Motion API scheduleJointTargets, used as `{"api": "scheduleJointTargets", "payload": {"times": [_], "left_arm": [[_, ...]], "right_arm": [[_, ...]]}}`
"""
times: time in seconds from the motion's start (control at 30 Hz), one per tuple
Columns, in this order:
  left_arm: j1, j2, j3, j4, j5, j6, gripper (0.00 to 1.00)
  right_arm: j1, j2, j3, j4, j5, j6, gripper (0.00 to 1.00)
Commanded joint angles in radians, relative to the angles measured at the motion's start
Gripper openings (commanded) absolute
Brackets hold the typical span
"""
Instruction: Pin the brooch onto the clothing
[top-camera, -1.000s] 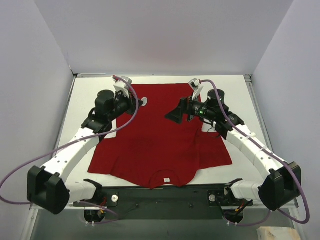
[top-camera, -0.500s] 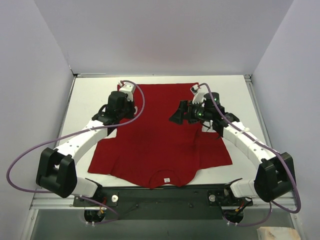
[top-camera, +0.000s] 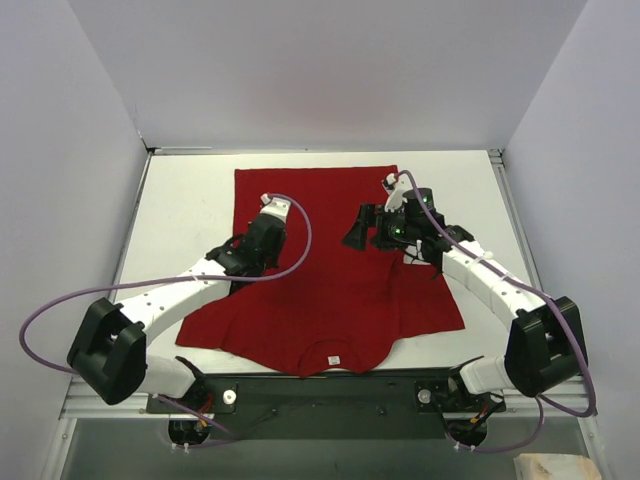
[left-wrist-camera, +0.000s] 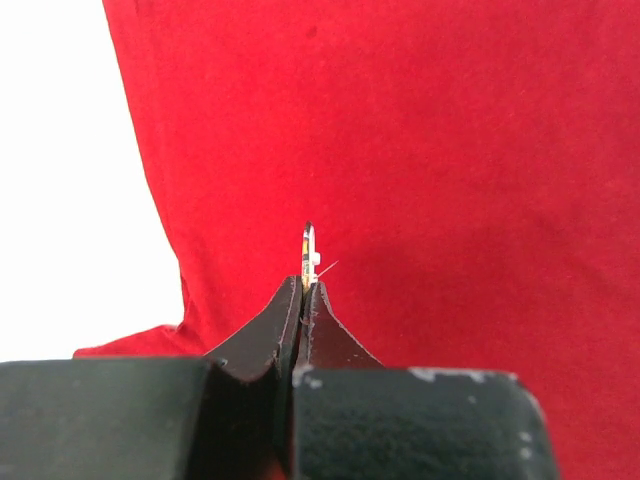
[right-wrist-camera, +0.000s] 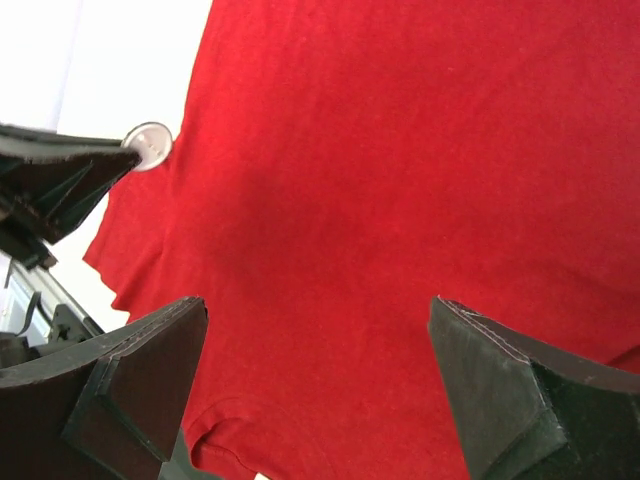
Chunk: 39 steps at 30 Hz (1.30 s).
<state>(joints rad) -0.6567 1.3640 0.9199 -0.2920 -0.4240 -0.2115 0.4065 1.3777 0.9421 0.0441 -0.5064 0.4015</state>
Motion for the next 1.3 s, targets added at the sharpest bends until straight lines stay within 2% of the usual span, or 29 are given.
{"api": "scheduleJointTargets", "payload": {"times": [0.0, 0.17, 0.27, 0.7, 1.27], "left_arm": [[-0.069, 0.03, -0.015, -0.036, -0.151, -0.022, 0.0], [-0.168, 0.132, 0.01, -0.147, -0.303, -0.057, 0.0], [-0.192, 0.182, 0.016, -0.203, -0.363, -0.094, 0.0], [-0.207, 0.193, 0.005, -0.213, -0.386, -0.121, 0.0], [-0.231, 0.452, 0.209, -0.489, -0.515, -0.327, 0.0]], "right_arm": [[0.005, 0.006, -0.005, 0.005, 0.025, 0.02, 1.0], [0.003, 0.027, -0.014, 0.023, -0.023, 0.022, 1.0], [-0.001, 0.037, -0.009, 0.019, -0.009, 0.028, 1.0], [-0.032, 0.055, -0.022, -0.007, 0.068, 0.056, 1.0], [-0.104, 0.024, -0.055, -0.021, 0.112, 0.094, 1.0]]}}
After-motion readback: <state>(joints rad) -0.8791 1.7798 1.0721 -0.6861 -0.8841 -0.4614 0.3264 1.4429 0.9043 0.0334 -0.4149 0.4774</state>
